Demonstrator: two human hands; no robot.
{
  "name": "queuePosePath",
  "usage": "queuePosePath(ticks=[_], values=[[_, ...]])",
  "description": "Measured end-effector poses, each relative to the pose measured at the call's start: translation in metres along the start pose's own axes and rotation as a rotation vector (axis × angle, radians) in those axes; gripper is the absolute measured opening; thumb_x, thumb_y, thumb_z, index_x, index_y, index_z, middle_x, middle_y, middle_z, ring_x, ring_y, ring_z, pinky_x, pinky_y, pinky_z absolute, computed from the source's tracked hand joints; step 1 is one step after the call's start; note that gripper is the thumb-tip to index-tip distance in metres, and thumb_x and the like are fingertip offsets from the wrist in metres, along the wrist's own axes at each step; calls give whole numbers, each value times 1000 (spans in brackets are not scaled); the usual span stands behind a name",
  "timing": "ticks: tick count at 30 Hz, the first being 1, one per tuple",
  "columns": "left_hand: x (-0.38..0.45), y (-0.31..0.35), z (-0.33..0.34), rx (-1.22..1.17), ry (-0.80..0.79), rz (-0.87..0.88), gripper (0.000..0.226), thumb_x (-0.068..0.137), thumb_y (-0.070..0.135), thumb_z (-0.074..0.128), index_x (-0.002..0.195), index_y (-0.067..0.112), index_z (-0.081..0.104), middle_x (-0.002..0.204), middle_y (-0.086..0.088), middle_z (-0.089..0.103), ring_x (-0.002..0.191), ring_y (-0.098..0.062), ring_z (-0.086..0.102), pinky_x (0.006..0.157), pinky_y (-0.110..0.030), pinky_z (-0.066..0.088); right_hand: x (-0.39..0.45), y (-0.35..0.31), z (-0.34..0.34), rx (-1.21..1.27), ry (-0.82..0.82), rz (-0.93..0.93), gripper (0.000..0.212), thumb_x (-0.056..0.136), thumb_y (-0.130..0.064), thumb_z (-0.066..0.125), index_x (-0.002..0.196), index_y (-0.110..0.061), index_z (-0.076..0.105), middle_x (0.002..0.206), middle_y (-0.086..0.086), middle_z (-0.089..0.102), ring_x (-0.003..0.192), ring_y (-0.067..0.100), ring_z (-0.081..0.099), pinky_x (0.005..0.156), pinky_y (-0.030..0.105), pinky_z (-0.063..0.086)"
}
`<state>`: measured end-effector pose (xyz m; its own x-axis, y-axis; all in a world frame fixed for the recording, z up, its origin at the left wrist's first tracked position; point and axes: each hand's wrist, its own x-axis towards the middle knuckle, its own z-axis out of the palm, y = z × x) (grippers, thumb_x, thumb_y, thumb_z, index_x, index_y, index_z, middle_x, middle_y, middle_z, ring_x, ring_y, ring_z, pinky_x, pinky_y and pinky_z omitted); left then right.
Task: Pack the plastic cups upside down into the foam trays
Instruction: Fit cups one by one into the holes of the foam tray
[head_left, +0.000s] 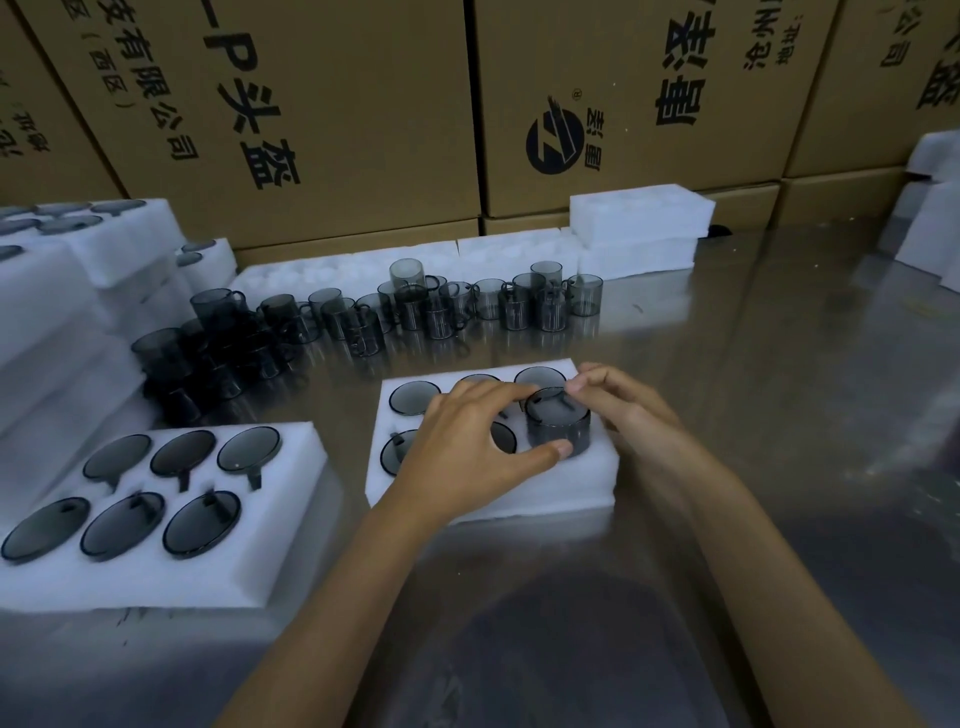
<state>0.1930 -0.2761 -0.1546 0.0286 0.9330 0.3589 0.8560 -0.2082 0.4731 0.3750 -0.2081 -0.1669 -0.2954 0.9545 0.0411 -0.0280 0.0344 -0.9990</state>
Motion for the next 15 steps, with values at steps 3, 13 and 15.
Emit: queuePosePath(ticks=[3, 13, 15], values=[[1, 1, -1, -38, -10, -10, 66, 80, 80, 43, 125, 37, 64, 116, 23, 60, 120, 0, 46, 102, -32, 31, -3, 0, -4, 101, -67, 53, 28, 83, -29, 77, 110, -26, 72, 129, 2, 66, 127, 24, 58, 116, 50, 38], [2, -2, 1, -83, -83, 9, 44, 93, 62, 51, 136, 51, 51, 136, 33, 51, 135, 1, 37, 111, -34, 21, -3, 1, -9, 152, -199, 103, 60, 88, -18, 69, 144, -25, 49, 149, -6, 52, 135, 14, 52, 117, 40, 37], [4, -3, 0, -128, -134, -21, 47, 93, 58, 55, 139, 49, 50, 146, 23, 49, 141, -2, 36, 119, -39, 21, -3, 2, -9, 181, -213, 126, 69, 82, -22, 72, 146, -26, 46, 149, -6, 52, 133, 15, 54, 116, 41, 39]])
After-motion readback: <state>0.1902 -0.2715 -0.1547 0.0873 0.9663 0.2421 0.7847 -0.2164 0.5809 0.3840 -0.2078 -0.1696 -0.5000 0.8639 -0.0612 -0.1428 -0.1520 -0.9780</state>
